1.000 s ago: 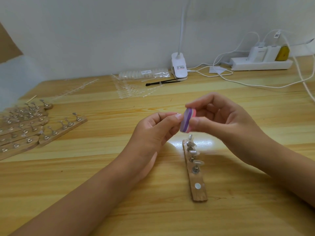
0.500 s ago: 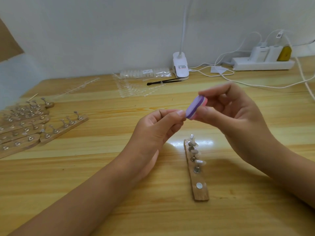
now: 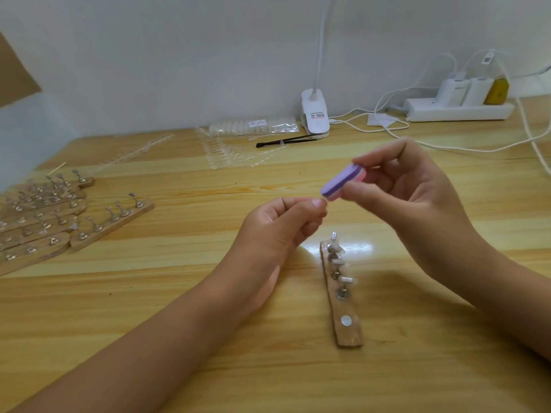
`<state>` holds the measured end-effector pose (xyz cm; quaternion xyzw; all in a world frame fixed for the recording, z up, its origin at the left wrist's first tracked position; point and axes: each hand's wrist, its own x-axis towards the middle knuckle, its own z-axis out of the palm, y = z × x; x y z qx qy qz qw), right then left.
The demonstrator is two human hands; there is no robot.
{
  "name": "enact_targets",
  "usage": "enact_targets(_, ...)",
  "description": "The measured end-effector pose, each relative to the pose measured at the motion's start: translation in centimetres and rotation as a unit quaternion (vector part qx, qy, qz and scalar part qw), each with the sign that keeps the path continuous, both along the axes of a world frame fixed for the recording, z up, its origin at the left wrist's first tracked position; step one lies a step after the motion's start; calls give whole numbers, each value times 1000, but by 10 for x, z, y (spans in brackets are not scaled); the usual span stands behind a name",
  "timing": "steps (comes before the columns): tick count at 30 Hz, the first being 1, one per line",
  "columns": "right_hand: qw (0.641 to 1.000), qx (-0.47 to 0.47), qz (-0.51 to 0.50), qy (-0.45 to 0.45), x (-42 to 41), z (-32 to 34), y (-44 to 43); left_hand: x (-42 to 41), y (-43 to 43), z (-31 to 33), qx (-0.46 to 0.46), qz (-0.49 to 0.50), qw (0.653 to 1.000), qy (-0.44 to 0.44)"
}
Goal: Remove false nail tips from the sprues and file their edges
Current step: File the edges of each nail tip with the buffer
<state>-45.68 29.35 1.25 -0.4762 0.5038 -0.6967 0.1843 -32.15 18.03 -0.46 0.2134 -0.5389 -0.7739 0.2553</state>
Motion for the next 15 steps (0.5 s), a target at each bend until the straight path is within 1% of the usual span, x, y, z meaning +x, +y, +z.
enact_targets(3, 999, -38, -19, 13, -7, 4, 3, 0, -4, 3, 28, -1, 999, 21)
enact_targets(7, 998, -64, 11, 22, -5, 4, 3, 1, -4, 5, 40, -28, 998, 50)
enact_targets(15, 997, -51, 48, 21, -2, 3, 3, 2, -5, 6, 45, -35, 997, 59)
